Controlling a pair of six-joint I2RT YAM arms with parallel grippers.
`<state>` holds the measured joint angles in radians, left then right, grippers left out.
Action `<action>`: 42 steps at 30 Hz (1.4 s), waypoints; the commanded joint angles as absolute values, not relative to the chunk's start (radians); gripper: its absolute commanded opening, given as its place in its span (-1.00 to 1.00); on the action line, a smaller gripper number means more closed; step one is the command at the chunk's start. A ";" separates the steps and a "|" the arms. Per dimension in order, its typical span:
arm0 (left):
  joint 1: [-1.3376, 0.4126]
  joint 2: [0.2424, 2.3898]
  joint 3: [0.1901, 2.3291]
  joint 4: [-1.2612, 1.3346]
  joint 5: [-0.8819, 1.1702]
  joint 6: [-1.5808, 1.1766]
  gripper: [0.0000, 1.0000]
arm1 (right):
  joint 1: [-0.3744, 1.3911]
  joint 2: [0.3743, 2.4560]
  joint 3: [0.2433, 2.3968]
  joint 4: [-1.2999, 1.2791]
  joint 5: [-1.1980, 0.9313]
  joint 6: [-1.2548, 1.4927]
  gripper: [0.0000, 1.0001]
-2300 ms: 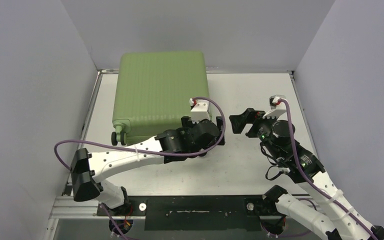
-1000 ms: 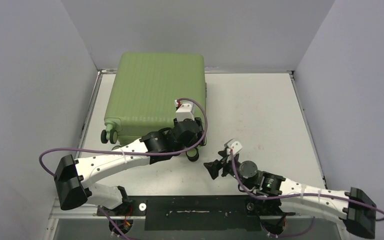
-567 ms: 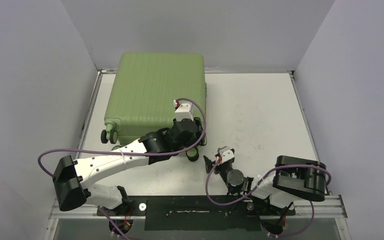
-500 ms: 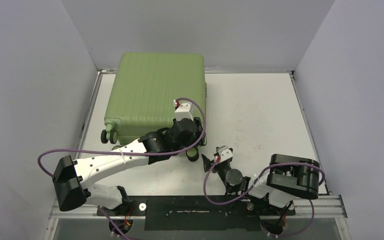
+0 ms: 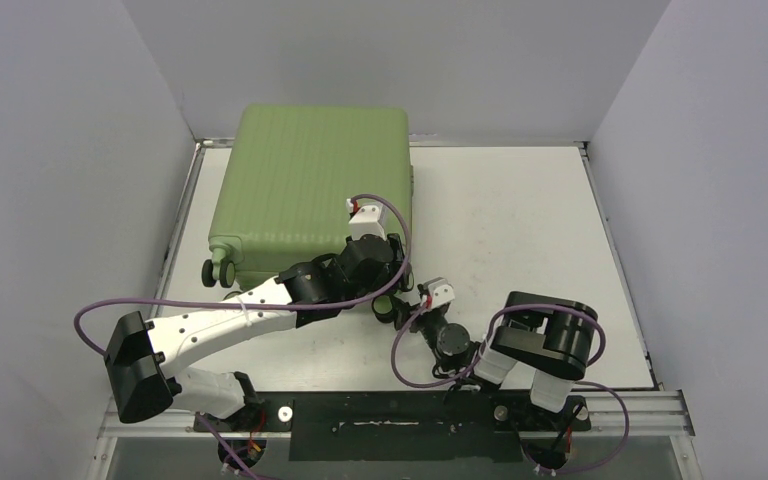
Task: Pack the luggage
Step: Move the luggage to the center of the board.
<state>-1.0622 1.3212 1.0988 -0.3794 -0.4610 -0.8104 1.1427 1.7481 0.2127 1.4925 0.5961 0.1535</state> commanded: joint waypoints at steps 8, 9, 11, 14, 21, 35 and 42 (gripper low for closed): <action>-1.052 1.319 1.127 -0.363 -0.447 -0.778 -1.00 | 1.133 1.764 0.289 1.776 0.537 0.195 0.23; -1.052 1.320 1.129 -0.363 -0.445 -0.778 -1.00 | 1.130 1.767 0.293 1.774 0.550 0.195 0.19; -1.052 1.322 1.131 -0.364 -0.442 -0.779 -1.00 | 1.118 1.775 0.297 1.778 0.565 0.203 0.11; -1.052 1.323 1.131 -0.365 -0.438 -0.781 -1.00 | 1.103 1.786 0.303 1.779 0.574 0.207 0.00; -1.052 1.321 1.125 -0.371 -0.440 -0.787 -1.00 | 1.097 1.785 0.319 1.778 0.545 0.207 -0.18; -1.052 1.328 1.120 -0.361 -0.433 -0.799 -1.00 | 1.097 1.754 0.334 1.760 0.508 0.198 -0.49; -1.054 1.321 1.109 -0.361 -0.435 -0.807 -1.00 | 1.100 1.743 0.329 1.751 0.495 0.186 -0.98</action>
